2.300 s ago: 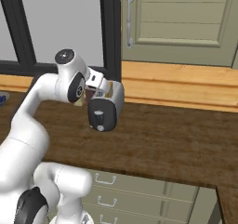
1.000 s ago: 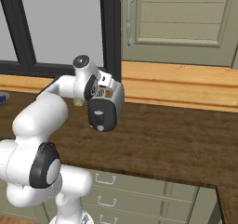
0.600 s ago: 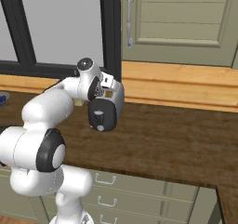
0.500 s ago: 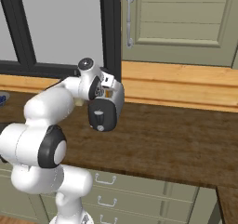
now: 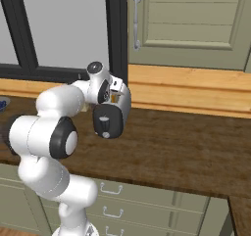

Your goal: Start the toaster. Once the lever pops up, take the bread to the plate on the dining counter.

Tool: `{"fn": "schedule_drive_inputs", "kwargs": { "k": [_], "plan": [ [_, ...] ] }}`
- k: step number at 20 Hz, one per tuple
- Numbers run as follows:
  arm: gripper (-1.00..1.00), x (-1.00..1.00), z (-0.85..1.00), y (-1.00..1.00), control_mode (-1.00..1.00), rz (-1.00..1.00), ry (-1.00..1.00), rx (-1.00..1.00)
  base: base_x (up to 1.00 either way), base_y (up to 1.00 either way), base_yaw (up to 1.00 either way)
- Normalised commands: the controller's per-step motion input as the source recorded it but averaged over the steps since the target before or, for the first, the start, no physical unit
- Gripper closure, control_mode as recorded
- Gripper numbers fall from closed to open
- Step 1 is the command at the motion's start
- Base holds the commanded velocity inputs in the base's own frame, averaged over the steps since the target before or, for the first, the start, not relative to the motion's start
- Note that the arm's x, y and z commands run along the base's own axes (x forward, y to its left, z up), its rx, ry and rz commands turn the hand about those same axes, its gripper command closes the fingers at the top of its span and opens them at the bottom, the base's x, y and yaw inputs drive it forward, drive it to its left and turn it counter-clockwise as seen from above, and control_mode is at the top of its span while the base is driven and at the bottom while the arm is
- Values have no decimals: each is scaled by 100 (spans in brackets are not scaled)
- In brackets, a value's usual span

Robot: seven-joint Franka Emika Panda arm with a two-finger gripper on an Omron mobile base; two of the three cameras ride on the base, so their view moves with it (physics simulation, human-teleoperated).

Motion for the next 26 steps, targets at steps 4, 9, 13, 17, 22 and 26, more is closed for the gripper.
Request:
{"fn": "schedule_drive_inputs", "kwargs": {
  "k": [4,9,13,17,22,26],
  "plan": [
    [-100,20,-16,0,-100,0,1,0,0,0,0],
    [-100,18,-19,0,-100,0,3,0,0,0,0],
    [100,17,-16,0,-100,0,3,0,0,0,0],
    [100,16,-10,0,-100,0,0,0,0,0,0],
    [100,2,0,0,-100,0,0,0,0,0,0],
    [100,0,0,0,-100,0,0,0,0,0,0]
  ]
}}
